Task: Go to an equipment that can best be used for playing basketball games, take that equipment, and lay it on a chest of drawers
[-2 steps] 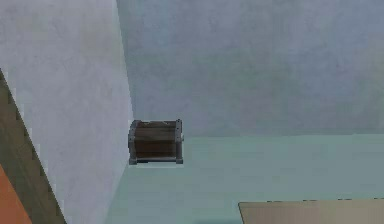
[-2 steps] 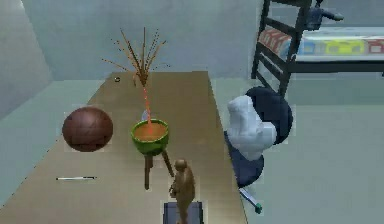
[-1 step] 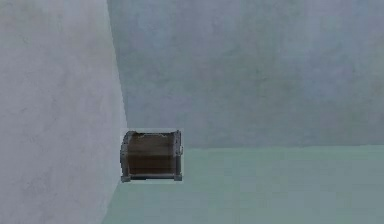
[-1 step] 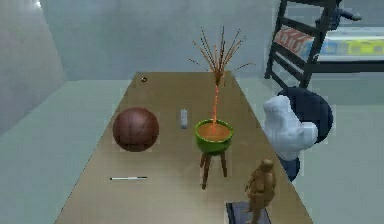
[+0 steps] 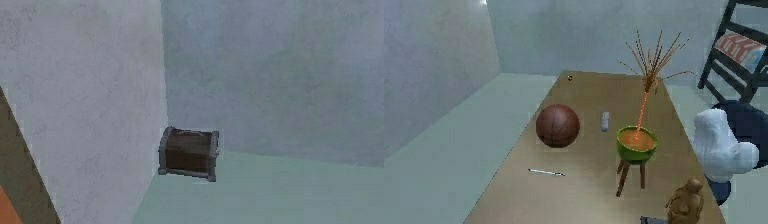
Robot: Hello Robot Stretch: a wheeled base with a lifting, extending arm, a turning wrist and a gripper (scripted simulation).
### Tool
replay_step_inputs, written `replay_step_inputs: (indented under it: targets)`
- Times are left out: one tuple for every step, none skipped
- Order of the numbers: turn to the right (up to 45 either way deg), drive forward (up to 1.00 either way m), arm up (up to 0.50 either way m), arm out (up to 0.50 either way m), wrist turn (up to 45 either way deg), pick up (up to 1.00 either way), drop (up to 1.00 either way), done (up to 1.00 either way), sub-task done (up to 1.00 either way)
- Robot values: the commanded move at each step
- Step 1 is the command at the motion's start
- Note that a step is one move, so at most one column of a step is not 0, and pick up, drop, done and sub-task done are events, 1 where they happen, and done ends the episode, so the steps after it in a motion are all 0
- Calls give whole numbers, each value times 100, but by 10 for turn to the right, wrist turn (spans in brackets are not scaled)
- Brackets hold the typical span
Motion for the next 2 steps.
replay_step_inputs:
  targets:
    - [0, 0, 50, 0, 0, 0, 0, 0, 0]
    - [0, 0, 38, 0, 0, 0, 0, 0, 0]
